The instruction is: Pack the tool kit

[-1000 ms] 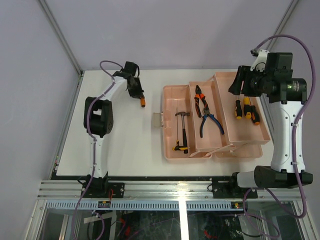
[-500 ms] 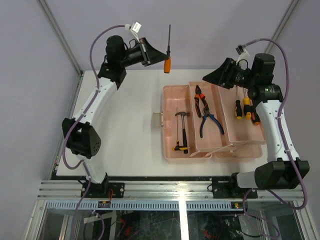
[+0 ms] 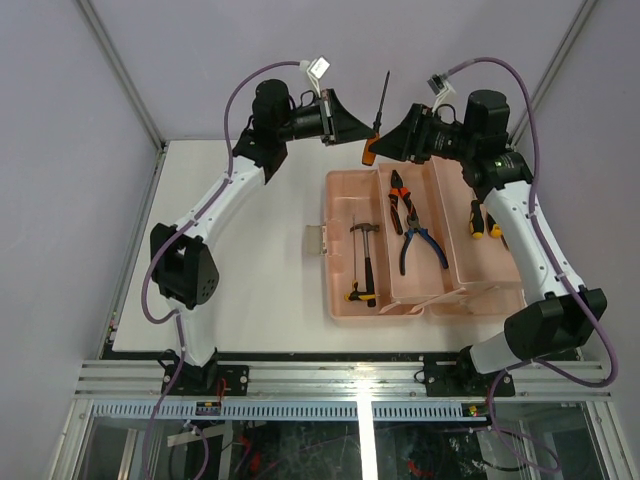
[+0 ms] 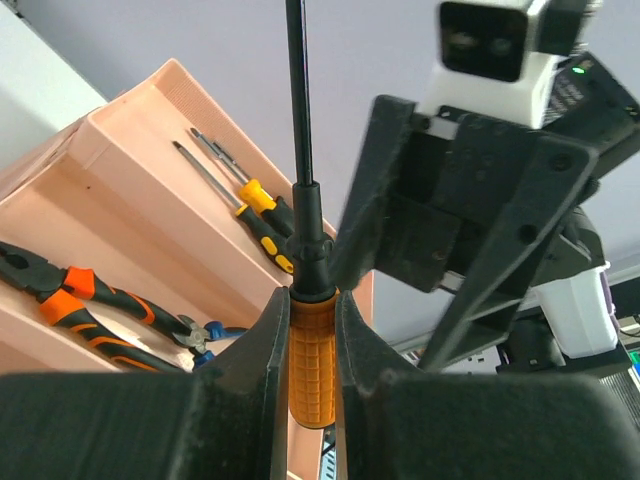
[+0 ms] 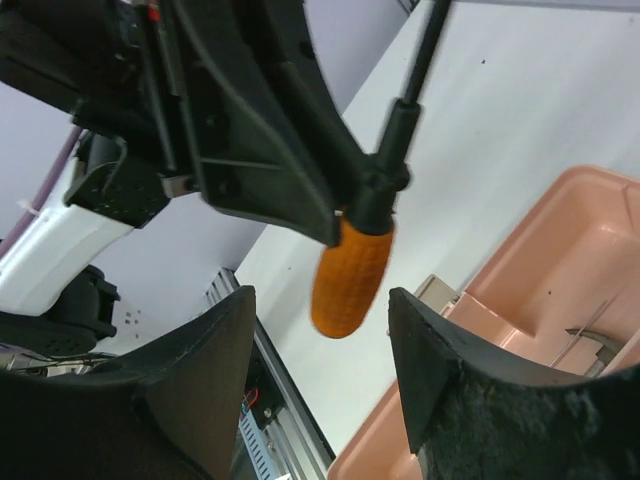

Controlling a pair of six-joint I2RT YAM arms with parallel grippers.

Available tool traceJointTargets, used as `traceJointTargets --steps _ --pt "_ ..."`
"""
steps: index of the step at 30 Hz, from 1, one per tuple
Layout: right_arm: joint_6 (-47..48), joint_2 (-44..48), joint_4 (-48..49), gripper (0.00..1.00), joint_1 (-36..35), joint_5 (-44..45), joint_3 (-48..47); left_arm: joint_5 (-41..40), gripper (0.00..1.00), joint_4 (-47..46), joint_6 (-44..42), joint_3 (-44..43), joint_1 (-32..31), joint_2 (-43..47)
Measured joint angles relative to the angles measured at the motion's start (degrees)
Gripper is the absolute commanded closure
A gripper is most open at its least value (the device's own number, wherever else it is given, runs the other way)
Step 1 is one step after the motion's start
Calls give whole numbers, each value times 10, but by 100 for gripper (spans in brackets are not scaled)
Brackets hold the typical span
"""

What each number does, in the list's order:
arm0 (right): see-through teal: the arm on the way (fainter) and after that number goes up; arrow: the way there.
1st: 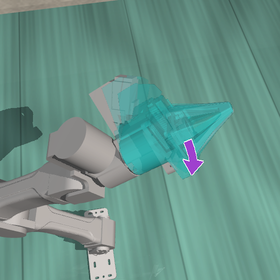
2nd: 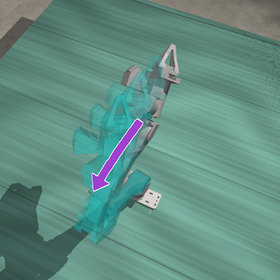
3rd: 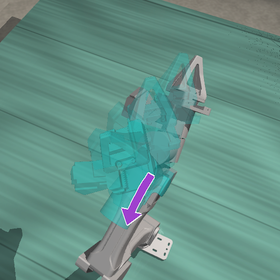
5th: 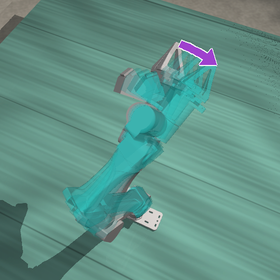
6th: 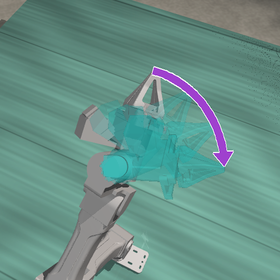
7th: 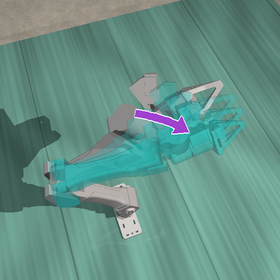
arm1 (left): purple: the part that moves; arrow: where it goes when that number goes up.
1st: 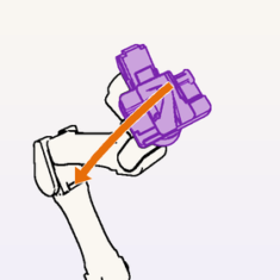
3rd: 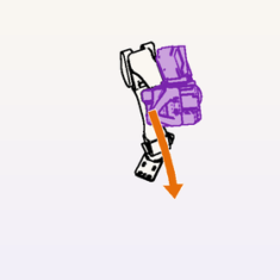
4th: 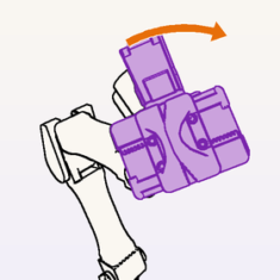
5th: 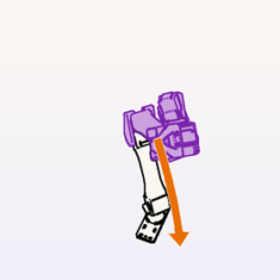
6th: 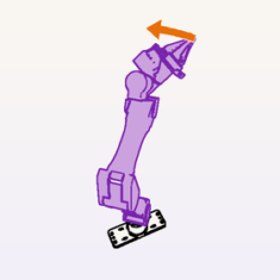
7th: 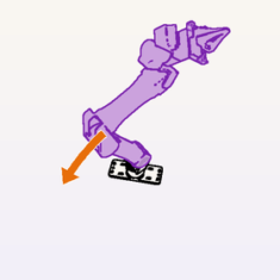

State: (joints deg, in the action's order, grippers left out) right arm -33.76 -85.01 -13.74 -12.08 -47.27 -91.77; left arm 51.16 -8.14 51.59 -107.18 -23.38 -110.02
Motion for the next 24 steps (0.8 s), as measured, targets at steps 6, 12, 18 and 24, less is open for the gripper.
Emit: traceJointTargets --steps 6,12,18,24 --pt "17 -12 -18 40 -7 17 0 0 100 -7 2 -8 0 0" --pt "21 -13 -22 47 -15 18 0 0 100 -7 2 -8 -3 0" --pt "21 -25 -22 60 -32 17 0 0 100 -7 2 -8 -7 0" --pt "15 -34 -27 100 -37 26 -2 0 87 -7 2 -8 -7 0"
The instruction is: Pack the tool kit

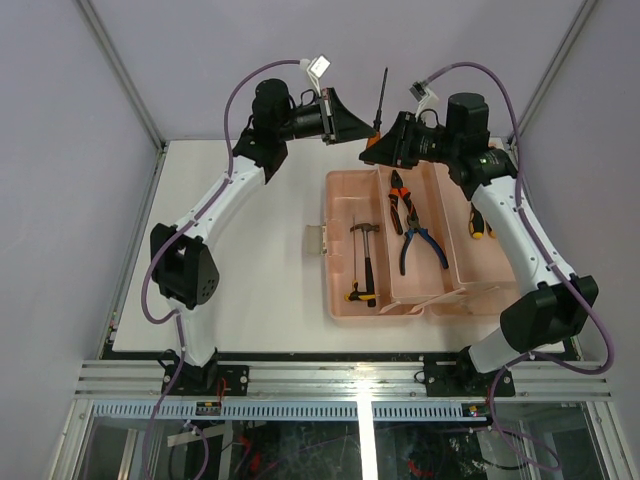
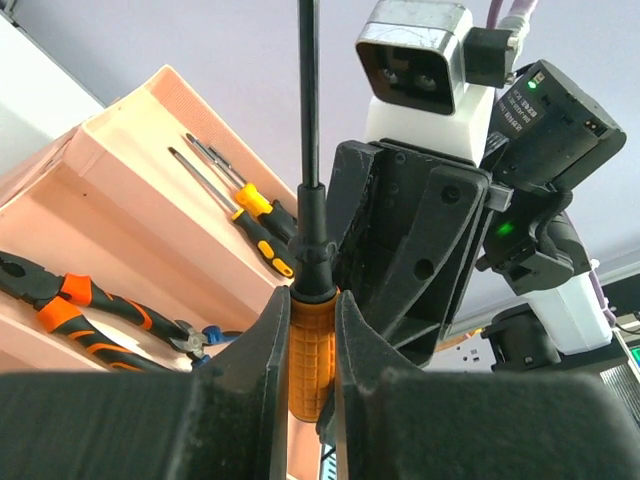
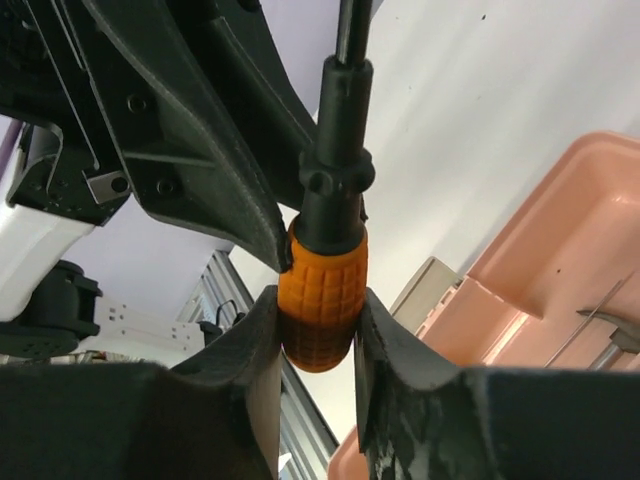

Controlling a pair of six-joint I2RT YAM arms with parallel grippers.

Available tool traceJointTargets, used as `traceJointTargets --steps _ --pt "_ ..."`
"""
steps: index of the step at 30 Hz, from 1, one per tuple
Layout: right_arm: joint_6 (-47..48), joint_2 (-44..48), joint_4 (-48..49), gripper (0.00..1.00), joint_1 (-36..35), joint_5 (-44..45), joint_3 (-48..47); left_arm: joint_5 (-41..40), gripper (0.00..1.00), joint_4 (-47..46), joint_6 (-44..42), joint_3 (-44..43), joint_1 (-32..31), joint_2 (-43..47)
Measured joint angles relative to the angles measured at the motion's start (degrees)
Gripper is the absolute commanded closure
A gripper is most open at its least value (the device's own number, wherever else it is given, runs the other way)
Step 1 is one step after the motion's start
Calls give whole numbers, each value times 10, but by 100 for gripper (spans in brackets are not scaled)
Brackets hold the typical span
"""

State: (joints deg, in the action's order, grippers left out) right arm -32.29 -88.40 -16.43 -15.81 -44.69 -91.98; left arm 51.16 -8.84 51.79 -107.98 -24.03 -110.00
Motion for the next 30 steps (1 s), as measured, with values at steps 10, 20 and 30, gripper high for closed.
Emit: traceJointTargets --steps 10,20,30 --pt "72 -2 -142 100 2 83 -115 -17 0 14 -9 -3 20 0" --pt "193 9 -363 100 99 220 -197 -82 0 161 -133 8 95 36" --pt "280 22 -456 100 118 321 -96 -92 0 236 -212 56 87 95"
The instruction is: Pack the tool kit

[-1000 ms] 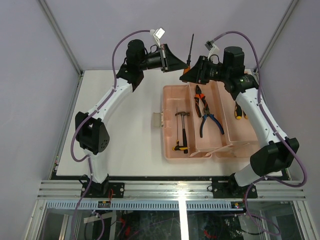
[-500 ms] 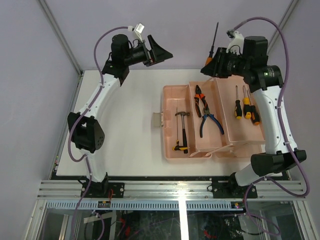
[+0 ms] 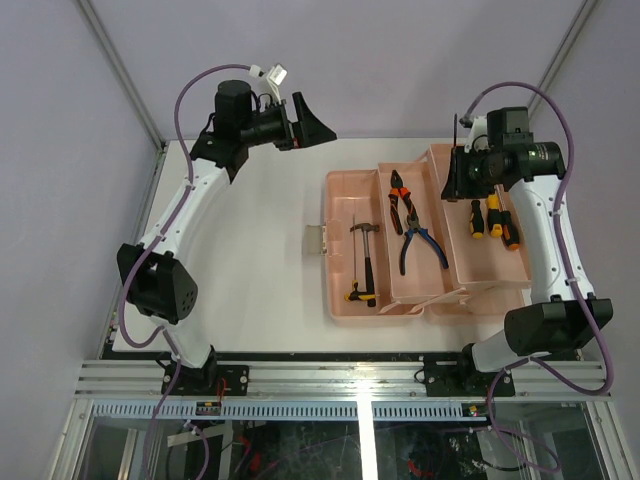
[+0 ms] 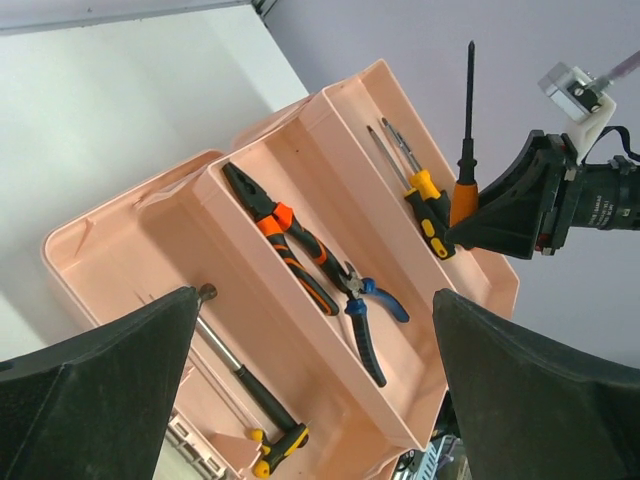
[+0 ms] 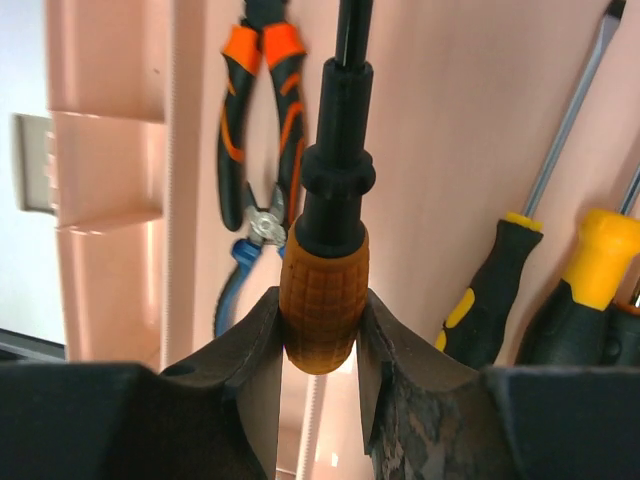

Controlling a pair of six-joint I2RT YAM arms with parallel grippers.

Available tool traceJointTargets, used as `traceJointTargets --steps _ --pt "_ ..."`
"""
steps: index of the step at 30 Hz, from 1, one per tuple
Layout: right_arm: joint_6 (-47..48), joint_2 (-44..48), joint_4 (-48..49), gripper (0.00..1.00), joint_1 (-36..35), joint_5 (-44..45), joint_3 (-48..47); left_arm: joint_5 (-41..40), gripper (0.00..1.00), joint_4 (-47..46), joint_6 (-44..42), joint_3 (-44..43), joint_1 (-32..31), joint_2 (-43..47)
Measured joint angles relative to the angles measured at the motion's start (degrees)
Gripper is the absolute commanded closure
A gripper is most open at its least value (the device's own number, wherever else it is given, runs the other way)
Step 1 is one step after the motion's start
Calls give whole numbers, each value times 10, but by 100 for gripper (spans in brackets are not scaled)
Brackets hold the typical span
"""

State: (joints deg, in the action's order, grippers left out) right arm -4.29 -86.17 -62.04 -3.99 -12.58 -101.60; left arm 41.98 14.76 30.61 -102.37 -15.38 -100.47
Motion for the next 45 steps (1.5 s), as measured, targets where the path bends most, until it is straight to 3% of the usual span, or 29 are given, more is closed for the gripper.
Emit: traceJointTargets --steps 18,20,25,29,40,45 --pt "60 0 -15 100 8 76 94 0 0 59 -47 16 0 4" --pt "63 0 -16 95 8 76 108 0 0 63 -52 17 0 4" --pt "64 -2 -18 64 8 76 123 -11 0 79 -60 25 0 5" --pt "63 -3 -18 49 8 76 123 -42 0 101 -61 39 0 5" --pt "59 -3 -22 38 8 76 95 -155 0 160 -58 45 -7 -45" --pt "43 -3 -37 35 8 89 24 -219 0 179 -49 37 -31 -93"
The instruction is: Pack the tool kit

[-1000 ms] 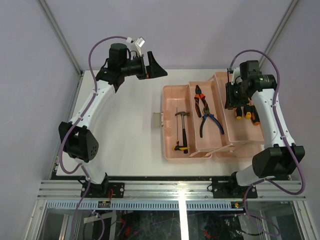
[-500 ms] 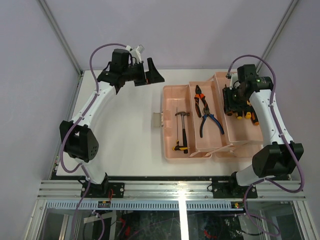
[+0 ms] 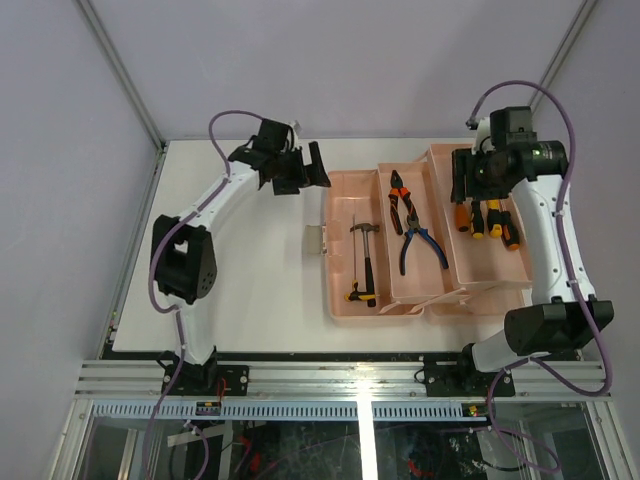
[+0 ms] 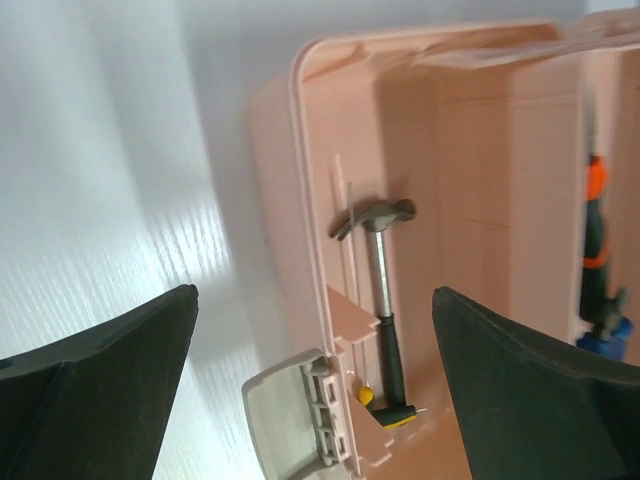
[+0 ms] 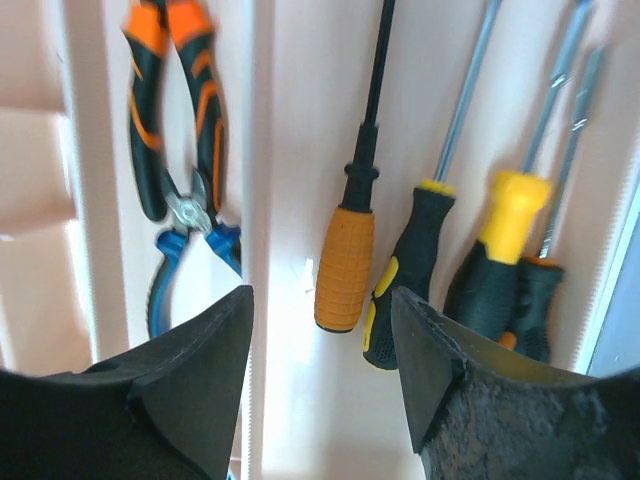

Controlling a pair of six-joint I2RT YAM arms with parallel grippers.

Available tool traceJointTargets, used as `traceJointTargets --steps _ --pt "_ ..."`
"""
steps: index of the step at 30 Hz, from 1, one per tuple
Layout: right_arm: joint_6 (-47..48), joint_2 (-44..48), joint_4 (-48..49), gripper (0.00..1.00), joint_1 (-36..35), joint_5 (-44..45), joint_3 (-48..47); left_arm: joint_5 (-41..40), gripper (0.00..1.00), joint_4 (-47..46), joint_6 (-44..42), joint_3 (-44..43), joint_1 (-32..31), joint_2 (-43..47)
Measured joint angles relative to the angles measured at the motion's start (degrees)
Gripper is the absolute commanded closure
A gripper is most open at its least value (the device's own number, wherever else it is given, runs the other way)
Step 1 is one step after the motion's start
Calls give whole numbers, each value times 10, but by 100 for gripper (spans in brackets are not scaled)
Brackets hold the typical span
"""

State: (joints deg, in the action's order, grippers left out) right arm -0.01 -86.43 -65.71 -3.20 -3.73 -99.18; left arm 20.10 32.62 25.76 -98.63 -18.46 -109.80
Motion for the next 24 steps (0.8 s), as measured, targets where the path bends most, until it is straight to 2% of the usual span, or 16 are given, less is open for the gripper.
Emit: traceJointTargets --steps 3,11,14,18,20,21,24 --pt "-14 8 0 34 0 14 -52 -39 1 17 7 -5 -21 -32" --pt "-32 82 -2 27 0 85 -88 -135 17 47 27 -10 -43 -79" --pt "-33 110 -1 26 0 112 -74 -151 36 47 30 -10 -45 -85" --pt "-35 133 0 25 0 146 -46 -158 77 39 31 -21 -57 -90" --pt "-36 133 3 23 0 159 -33 -159 93 32 31 -24 -66 -90" --pt "-37 132 5 22 0 164 -26 -159 99 30 31 -26 -69 -91" --pt "-37 130 16 21 3 179 1 -163 100 26 27 -27 -74 -91"
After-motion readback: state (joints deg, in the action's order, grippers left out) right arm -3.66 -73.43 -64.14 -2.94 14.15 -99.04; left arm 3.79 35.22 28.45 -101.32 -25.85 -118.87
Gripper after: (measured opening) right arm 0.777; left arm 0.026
